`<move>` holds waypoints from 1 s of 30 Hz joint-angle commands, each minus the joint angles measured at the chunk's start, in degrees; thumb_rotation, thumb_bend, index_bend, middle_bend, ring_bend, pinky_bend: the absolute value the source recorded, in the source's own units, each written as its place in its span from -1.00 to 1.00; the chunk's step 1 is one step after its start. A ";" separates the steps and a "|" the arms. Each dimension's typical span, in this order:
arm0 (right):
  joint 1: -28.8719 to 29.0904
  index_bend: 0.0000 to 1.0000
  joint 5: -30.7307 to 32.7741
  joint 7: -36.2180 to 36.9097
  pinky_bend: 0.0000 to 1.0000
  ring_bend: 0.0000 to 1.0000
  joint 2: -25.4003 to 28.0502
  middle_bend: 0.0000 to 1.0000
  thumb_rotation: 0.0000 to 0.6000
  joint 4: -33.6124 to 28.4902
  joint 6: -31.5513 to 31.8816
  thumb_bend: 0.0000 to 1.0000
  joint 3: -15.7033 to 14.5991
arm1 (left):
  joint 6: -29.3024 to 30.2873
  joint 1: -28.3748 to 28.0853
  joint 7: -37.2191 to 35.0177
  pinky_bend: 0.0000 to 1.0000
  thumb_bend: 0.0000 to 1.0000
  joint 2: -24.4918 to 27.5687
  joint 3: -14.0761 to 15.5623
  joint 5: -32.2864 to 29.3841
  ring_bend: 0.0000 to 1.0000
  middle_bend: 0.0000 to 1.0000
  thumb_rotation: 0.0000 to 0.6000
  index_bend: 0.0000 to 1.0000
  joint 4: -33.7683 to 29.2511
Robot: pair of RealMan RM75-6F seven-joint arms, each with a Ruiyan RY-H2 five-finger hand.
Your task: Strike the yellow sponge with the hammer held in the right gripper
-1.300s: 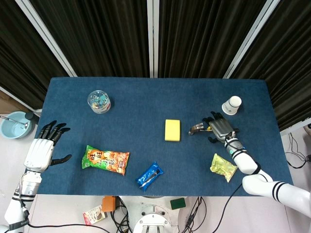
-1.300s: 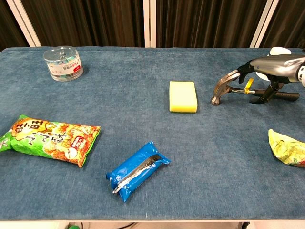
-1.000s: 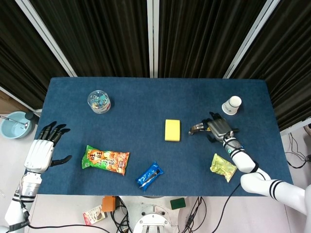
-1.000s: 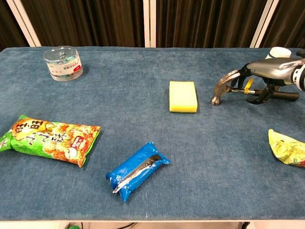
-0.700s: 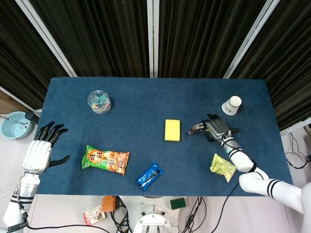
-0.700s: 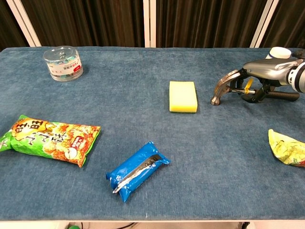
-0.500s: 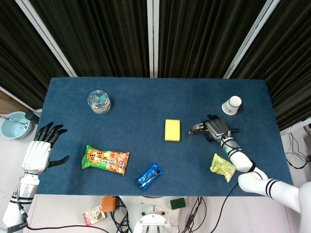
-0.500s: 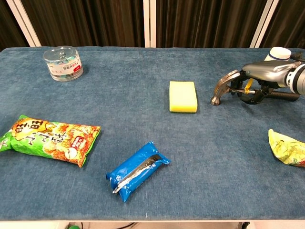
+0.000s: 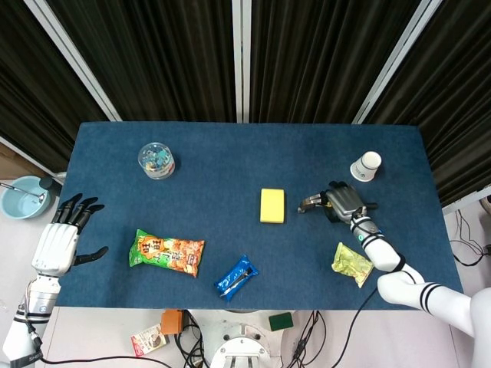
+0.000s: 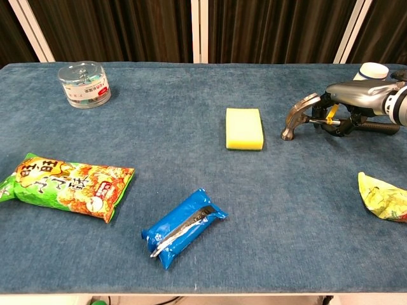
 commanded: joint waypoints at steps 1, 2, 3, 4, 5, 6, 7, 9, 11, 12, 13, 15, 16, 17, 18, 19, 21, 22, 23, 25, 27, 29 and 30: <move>-0.01 -0.01 -0.14 0.20 -0.58 -0.66 -0.16 -0.12 1.00 0.17 0.09 0.14 0.03 | -0.06 -0.01 0.01 -0.78 -0.82 -0.03 -0.04 -0.04 -0.90 -0.69 1.00 -0.55 0.05; -0.03 0.01 -0.22 0.37 -0.56 -0.65 -0.23 -0.11 1.00 0.26 0.13 0.17 0.06 | -0.08 -0.01 0.00 -0.78 -0.82 -0.06 -0.06 -0.07 -0.90 -0.69 1.00 -0.56 0.08; -0.03 0.02 -0.34 0.54 -0.56 -0.64 -0.31 -0.10 1.00 0.38 0.16 0.20 0.08 | -0.13 -0.01 -0.02 -0.78 -0.82 -0.09 -0.06 -0.09 -0.90 -0.69 1.00 -0.56 0.16; -0.02 0.03 -0.42 0.68 -0.55 -0.63 -0.37 -0.09 1.00 0.49 0.13 0.23 0.08 | -0.16 -0.01 -0.05 -0.78 -0.82 -0.13 -0.07 -0.11 -0.90 -0.69 1.00 -0.56 0.22; -0.01 0.05 -0.50 0.87 -0.54 -0.61 -0.43 -0.08 1.00 0.60 0.09 0.27 0.11 | -0.20 -0.01 -0.09 -0.78 -0.82 -0.16 -0.06 -0.14 -0.90 -0.69 1.00 -0.56 0.28; 0.01 0.07 -0.65 1.17 -0.53 -0.60 -0.52 -0.07 1.00 0.76 0.10 0.31 0.17 | -0.28 0.00 -0.15 -0.78 -0.82 -0.19 -0.05 -0.19 -0.90 -0.69 1.00 -0.56 0.37; 0.01 0.08 -0.83 1.44 -0.52 -0.58 -0.59 -0.06 1.00 0.87 0.15 0.36 0.20 | -0.31 0.01 -0.22 -0.78 -0.82 -0.21 -0.05 -0.22 -0.90 -0.69 1.00 -0.56 0.45; 0.02 0.11 -1.22 2.04 -0.50 -0.56 -0.68 -0.04 1.00 1.02 0.23 0.44 0.28 | -0.32 0.04 -0.44 -0.78 -0.82 -0.31 -0.07 -0.29 -0.90 -0.69 1.00 -0.56 0.64; 0.02 0.15 -1.81 2.75 -0.46 -0.52 -0.82 -0.02 1.00 1.23 0.41 0.56 0.33 | -0.48 0.03 -0.63 -0.78 -0.82 -0.38 -0.05 -0.36 -0.90 -0.69 1.00 -0.56 0.87; 0.03 0.16 -2.11 3.13 -0.44 -0.50 -0.87 -0.01 1.00 1.32 0.47 0.63 0.34 | -0.56 0.02 -0.69 -0.78 -0.82 -0.43 -0.04 -0.41 -0.90 -0.69 1.00 -0.56 1.00; 0.03 0.17 -2.52 3.71 -0.41 -0.49 -0.94 0.00 1.00 1.46 0.56 0.71 0.36 | -0.68 0.00 -0.79 -0.78 -0.82 -0.51 -0.02 -0.46 -0.90 -0.69 1.00 -0.56 1.18; 0.00 0.18 -3.23 4.78 -0.36 -0.44 -1.06 0.03 1.00 1.73 0.76 0.90 0.41 | -0.84 0.00 -1.01 -0.78 -0.82 -0.61 -0.01 -0.59 -0.90 -0.69 1.00 -0.56 1.40; -0.04 0.19 -3.65 5.74 -0.34 -0.43 -1.16 0.04 1.00 1.92 0.83 0.94 0.48 | -0.93 -0.02 -1.14 -0.78 -0.82 -0.64 -0.02 -0.66 -0.90 -0.69 1.00 -0.56 1.53; -0.07 0.20 -3.98 6.56 -0.30 -0.40 -1.21 0.06 1.00 2.06 0.83 0.99 0.53 | -0.99 -0.01 -1.23 -0.78 -0.82 -0.68 -0.01 -0.70 -0.90 -0.69 1.00 -0.56 1.64; -0.08 0.22 -4.58 7.69 -0.26 -0.38 -1.24 0.07 1.00 2.26 0.85 1.00 0.54 | -1.01 0.00 -1.40 -0.78 -0.82 -0.71 -0.01 -0.71 -0.90 -0.69 1.00 -0.56 1.77; -0.10 0.24 -5.07 8.52 -0.22 -0.35 -1.26 0.09 1.00 2.45 0.92 1.00 0.52 | -0.99 0.02 -1.52 -0.78 -0.82 -0.73 -0.01 -0.71 -0.90 -0.69 1.00 -0.56 1.86; -0.23 0.31 -6.38 10.87 -0.13 -0.29 -1.29 0.13 1.00 2.76 1.35 1.00 0.51 | -0.94 0.08 -1.74 -0.78 -0.82 -0.74 -0.06 -0.80 -0.90 -0.69 1.00 -0.56 2.03; -0.32 0.35 -7.00 12.12 -0.05 -0.25 -1.30 0.16 1.00 2.86 1.63 1.00 0.54 | -0.94 0.12 -1.82 -0.78 -0.82 -0.75 -0.06 -0.87 -0.90 -0.69 1.00 -0.56 2.08; -0.41 0.40 -7.60 13.47 0.03 -0.20 -1.28 0.19 1.00 2.94 1.88 1.00 0.56 | -0.92 0.18 -1.87 -0.78 -0.82 -0.76 -0.01 -0.87 -0.90 -0.69 1.00 -0.56 2.09; -0.62 0.46 -9.14 16.79 0.11 -0.13 -1.21 0.24 1.00 3.16 2.78 1.00 0.68 | -1.05 0.25 -1.79 -0.78 -0.82 -0.84 0.11 -0.95 -0.90 -0.69 1.00 -0.56 2.25; -0.86 0.54 -10.88 19.72 0.19 -0.06 -1.23 0.29 1.00 3.76 4.21 1.00 0.67 | -1.25 0.40 -1.75 -0.78 -0.82 -0.82 0.30 -1.15 -0.90 -0.69 1.00 -0.56 2.16; -1.13 0.63 -12.08 22.56 0.28 0.01 -1.23 0.34 1.00 4.05 5.47 1.00 0.76 | -1.16 0.56 -1.69 -0.78 -0.82 -0.76 0.35 -1.23 -0.90 -0.69 1.00 -0.57 2.06; -1.32 0.65 -12.73 24.63 0.31 0.04 -1.13 0.35 1.00 4.07 6.11 1.00 0.81 | -0.99 0.68 -1.63 -0.78 -0.82 -0.75 0.33 -1.26 -0.90 -0.69 1.00 -0.57 2.04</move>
